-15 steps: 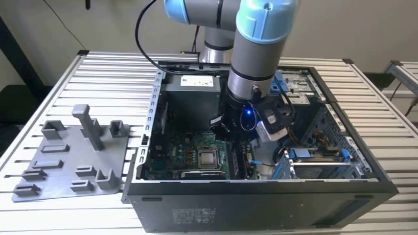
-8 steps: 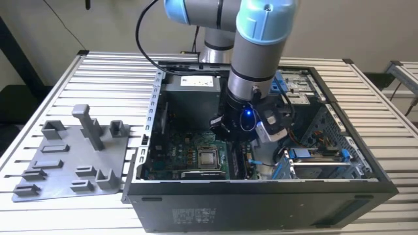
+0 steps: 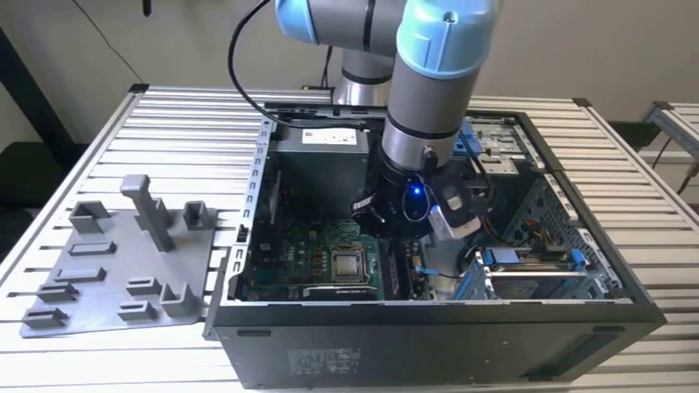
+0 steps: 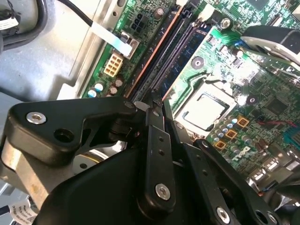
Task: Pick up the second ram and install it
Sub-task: 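Insert the second ram into the second slot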
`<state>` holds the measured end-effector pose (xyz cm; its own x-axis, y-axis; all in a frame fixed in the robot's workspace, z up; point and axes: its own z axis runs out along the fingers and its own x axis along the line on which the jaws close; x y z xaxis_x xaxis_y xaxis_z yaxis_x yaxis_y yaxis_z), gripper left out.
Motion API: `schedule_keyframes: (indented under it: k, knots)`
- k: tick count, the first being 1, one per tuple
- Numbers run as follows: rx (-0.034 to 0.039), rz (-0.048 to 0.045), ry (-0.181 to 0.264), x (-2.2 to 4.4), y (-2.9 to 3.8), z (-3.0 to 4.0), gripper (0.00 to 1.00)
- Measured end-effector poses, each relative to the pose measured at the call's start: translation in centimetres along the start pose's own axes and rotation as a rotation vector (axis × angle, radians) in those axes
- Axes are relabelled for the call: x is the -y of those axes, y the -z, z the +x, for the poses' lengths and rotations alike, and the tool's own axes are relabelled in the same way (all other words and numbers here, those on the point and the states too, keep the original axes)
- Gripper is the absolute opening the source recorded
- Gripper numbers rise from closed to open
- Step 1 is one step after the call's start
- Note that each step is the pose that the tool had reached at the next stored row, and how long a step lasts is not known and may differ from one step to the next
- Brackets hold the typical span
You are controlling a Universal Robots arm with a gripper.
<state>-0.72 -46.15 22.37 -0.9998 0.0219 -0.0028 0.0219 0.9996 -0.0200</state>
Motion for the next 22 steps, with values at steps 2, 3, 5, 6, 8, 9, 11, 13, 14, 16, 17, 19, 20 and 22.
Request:
schedule_keyframes:
  k: [2, 3, 5, 6, 8, 9, 11, 13, 14, 16, 17, 19, 20, 22]
  knots:
    - [0.0000, -0.0002, 0.000, 0.00, -0.05, 0.00, 0.14]
    - [0.0001, -0.0003, 0.000, 0.00, -0.10, 0.00, 0.14]
    - [0.0000, -0.0001, 0.000, -0.01, -0.23, 0.00, 0.14]
    - [0.0000, 0.0000, 0.000, -0.01, -0.31, 0.00, 0.14]
    - [-0.0001, 0.0004, 0.000, 0.00, -0.35, 0.00, 0.14]
    - [-0.0001, 0.0005, 0.000, 0.00, -0.39, 0.00, 0.14]
    - [0.0000, 0.0004, 0.000, 0.00, -0.46, 0.00, 0.14]
    - [-0.0001, 0.0009, 0.000, -0.01, -0.55, 0.00, 0.14]
    - [-0.0001, 0.0015, 0.000, -0.01, -0.60, 0.00, 0.14]
    - [-0.0001, 0.0027, 0.000, -0.01, -0.65, 0.00, 0.14]
    - [0.0000, 0.0032, 0.000, -0.01, -0.66, 0.00, 0.14]
    - [-0.0004, 0.0037, 0.000, -0.01, -0.66, 0.00, 0.14]
    - [-0.0004, 0.0039, 0.000, -0.01, -0.66, 0.00, 0.14]
    - [-0.0004, 0.0048, 0.000, -0.02, -0.66, -0.01, 0.14]
